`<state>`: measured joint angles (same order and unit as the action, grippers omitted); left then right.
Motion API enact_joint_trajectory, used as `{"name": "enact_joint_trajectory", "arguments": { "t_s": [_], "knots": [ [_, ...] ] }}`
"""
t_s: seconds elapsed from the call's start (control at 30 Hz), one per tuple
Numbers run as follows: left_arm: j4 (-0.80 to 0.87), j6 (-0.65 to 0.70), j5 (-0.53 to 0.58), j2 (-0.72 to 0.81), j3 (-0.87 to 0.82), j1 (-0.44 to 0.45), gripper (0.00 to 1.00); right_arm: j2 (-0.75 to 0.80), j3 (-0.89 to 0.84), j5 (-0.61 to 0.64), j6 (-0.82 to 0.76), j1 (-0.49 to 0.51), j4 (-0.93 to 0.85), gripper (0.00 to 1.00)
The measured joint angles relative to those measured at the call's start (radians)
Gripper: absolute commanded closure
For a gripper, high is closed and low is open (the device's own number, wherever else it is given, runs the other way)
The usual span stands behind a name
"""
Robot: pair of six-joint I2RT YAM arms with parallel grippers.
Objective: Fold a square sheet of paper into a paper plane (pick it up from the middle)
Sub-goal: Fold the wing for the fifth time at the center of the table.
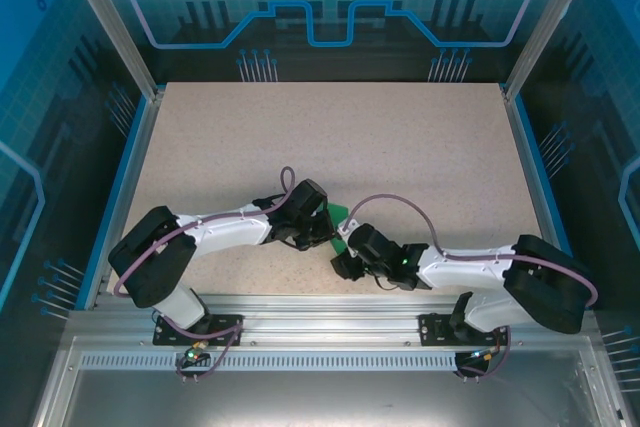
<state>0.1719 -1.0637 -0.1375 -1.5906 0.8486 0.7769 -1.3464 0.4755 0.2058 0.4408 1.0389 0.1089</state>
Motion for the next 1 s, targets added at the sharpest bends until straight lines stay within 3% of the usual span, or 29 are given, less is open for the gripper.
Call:
{"name": "enact_joint_trajectory", "arguments": {
  "t_s": [0.5,1.0],
  "knots": [
    [0.004,0.000,-0.007,0.000,0.002,-0.002,0.95,-0.061,0.026,0.087,-0.015,0.030,0.006,0.68],
    [0.002,-0.003,-0.025,0.000,0.010,-0.002,0.95,-0.041,0.026,0.095,-0.006,0.030,-0.004,0.65]
  ]
}}
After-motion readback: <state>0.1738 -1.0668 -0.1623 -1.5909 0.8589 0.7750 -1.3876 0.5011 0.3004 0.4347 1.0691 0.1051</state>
